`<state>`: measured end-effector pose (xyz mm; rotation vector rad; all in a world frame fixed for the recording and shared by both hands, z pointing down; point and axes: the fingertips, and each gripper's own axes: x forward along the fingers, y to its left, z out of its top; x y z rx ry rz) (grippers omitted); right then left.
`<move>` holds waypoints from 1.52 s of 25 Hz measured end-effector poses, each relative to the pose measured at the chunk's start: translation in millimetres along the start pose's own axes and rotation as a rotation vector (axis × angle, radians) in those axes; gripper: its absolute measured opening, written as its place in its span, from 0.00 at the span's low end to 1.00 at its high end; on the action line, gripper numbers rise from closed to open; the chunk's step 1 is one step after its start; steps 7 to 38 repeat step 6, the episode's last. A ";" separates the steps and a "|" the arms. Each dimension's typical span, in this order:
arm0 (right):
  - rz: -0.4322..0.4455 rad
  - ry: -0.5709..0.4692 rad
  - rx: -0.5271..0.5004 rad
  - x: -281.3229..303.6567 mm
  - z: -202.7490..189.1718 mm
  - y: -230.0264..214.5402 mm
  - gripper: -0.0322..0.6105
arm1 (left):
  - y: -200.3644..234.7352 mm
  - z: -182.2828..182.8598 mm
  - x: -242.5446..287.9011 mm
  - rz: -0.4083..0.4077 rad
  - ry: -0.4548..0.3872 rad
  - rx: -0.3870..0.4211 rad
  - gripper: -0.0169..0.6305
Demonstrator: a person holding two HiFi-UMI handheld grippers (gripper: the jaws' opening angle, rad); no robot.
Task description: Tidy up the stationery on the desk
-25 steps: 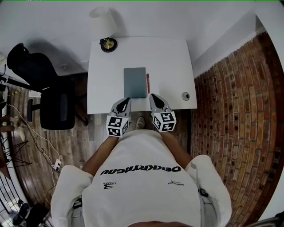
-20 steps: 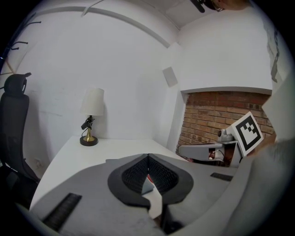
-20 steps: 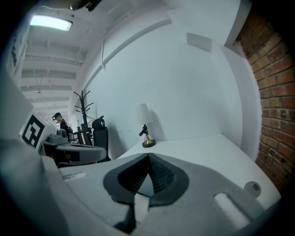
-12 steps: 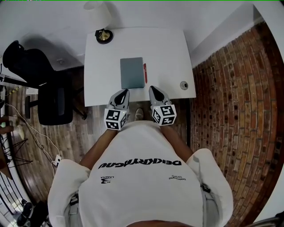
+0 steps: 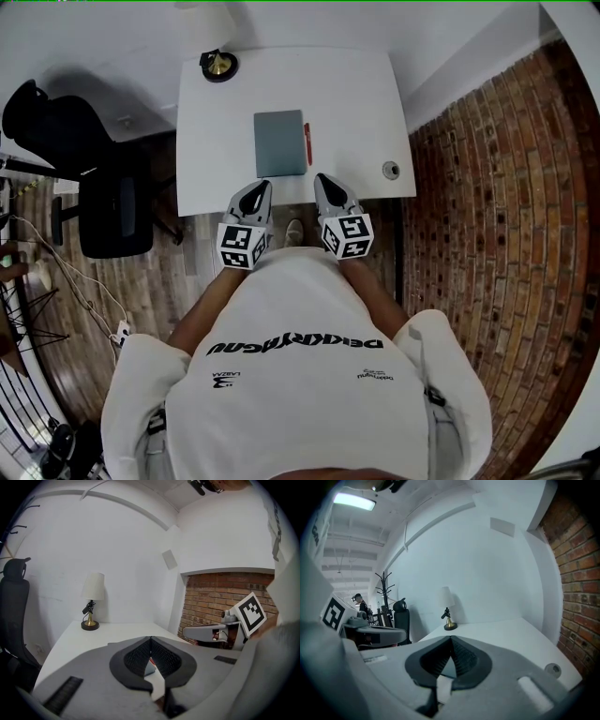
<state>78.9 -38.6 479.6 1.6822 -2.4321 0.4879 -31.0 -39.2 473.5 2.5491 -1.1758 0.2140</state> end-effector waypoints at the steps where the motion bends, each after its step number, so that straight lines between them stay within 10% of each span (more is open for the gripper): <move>1: 0.004 -0.003 0.002 -0.2 0.0 0.1 0.03 | 0.5 -0.8 0.1 -0.002 0.002 0.000 0.02; 38: 0.069 -0.014 -0.020 1.5 -0.4 9.6 0.03 | 2.5 -4.0 0.0 -0.017 0.003 0.006 0.02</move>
